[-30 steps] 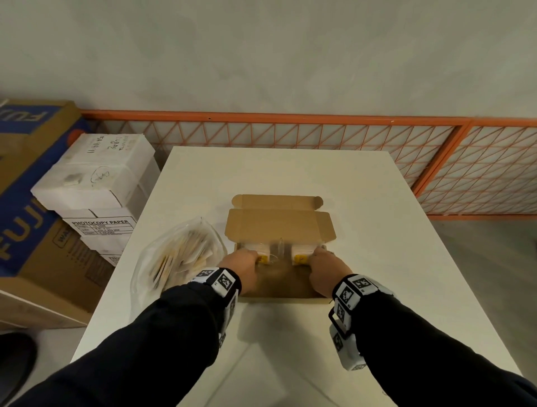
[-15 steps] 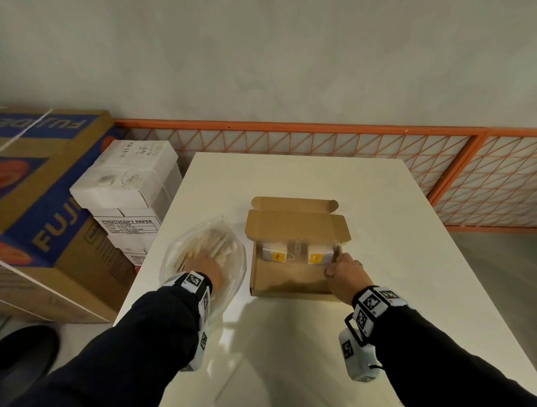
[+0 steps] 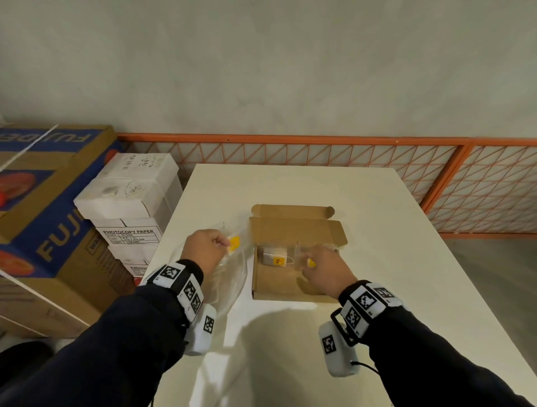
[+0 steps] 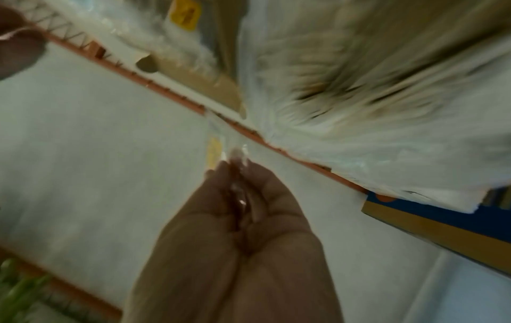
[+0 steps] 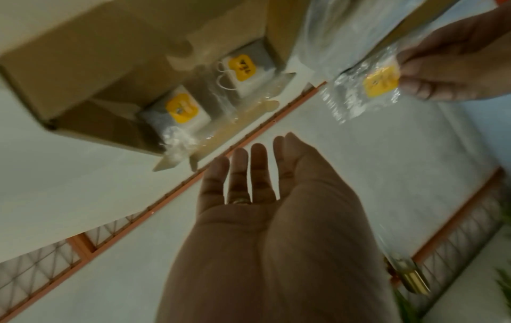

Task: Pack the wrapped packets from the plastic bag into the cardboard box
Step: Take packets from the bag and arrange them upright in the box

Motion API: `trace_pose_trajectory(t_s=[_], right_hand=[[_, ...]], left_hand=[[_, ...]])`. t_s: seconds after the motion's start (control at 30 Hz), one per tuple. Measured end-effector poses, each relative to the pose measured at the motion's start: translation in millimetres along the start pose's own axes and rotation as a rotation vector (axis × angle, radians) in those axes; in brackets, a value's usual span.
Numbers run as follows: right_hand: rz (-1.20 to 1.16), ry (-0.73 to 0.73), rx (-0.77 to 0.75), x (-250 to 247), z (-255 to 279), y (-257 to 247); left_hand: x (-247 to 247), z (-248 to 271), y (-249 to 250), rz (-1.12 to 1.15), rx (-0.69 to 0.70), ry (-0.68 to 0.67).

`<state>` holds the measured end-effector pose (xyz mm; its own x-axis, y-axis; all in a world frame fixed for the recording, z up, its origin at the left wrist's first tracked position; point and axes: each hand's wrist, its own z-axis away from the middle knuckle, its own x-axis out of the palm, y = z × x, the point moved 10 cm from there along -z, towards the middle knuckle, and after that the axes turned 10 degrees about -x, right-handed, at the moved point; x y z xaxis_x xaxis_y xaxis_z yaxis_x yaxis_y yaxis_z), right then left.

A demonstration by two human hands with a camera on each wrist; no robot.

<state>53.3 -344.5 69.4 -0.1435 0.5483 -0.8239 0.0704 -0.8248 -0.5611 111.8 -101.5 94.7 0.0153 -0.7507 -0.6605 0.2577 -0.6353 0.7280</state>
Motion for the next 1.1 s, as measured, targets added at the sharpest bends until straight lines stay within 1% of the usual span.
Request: trace_pose_trajectory(t_s=[0.07, 0.13, 0.23, 0.3, 0.33, 0.4, 0.47, 0.5, 0.57, 0.6, 0.63, 0.67, 0.7, 0.77, 0.83, 0.87, 0.9, 0.97, 1.03, 1.1], right_hand=[[-0.036, 0.028, -0.088, -5, 0, -27], [-0.078, 0.073, -0.168, -10, 0, -50], [-0.115, 0.141, -0.265, -19, -1, -74], [-0.107, 0.141, -0.263, -23, -3, -80], [-0.107, 0.129, -0.239, -24, -4, -80], [-0.14, 0.106, -0.199, -23, -7, -75], [-0.149, 0.106, -0.164, -24, -7, -67], [-0.144, 0.117, -0.138, -25, -7, -60], [-0.157, 0.154, -0.08, -30, -5, -47], [-0.174, 0.173, -0.058, -31, -3, -41], [-0.187, 0.19, -0.043, -32, -3, -37], [-0.194, 0.203, -0.031, -33, -2, -34], [-0.196, 0.211, -0.022, -34, -1, -32], [-0.206, 0.214, -0.016, -34, 0, -31], [-0.217, 0.212, -0.021, -33, 1, -32], [-0.202, 0.203, -0.026, -32, 2, -33], [-0.18, 0.187, -0.03, -30, 2, -34], [-0.149, 0.161, -0.026, -28, 3, -33], [-0.156, 0.159, -0.015, -28, 3, -29], [-0.165, 0.166, -0.003, -28, 4, -23]], left_hand=[[7, 9, 21, 0.171, 0.048, -0.139], [14, 18, 42, 0.267, 0.091, -0.28], [28, 35, 71, 0.234, 0.203, -0.449], [36, 45, 82, 0.19, 0.263, -0.523], [37, 46, 84, 0.178, 0.277, -0.53], [33, 43, 82, 0.217, 0.272, -0.478], [22, 34, 74, 0.287, 0.238, -0.372], [17, 27, 66, 0.284, 0.208, -0.31], [14, 11, 41, 0.154, 0.13, -0.196], [16, 4, 28, 0.033, 0.094, -0.175], [21, 0, 18, -0.12, 0.071, -0.174], [32, -4, 6, -0.274, 0.044, -0.207], [43, -7, -5, -0.396, 0.021, -0.26], [67, -9, -33, -0.566, -0.055, -0.388], [91, -30, -80, -0.799, -0.104, -0.436], [101, -39, -97, -0.881, -0.117, -0.432], [102, -43, -104, -0.908, -0.122, -0.413], [98, -31, -92, -0.853, -0.072, -0.39], [95, -20, -64, -0.793, 0.029, -0.333], [88, -21, -53, -0.738, 0.081, -0.288]])
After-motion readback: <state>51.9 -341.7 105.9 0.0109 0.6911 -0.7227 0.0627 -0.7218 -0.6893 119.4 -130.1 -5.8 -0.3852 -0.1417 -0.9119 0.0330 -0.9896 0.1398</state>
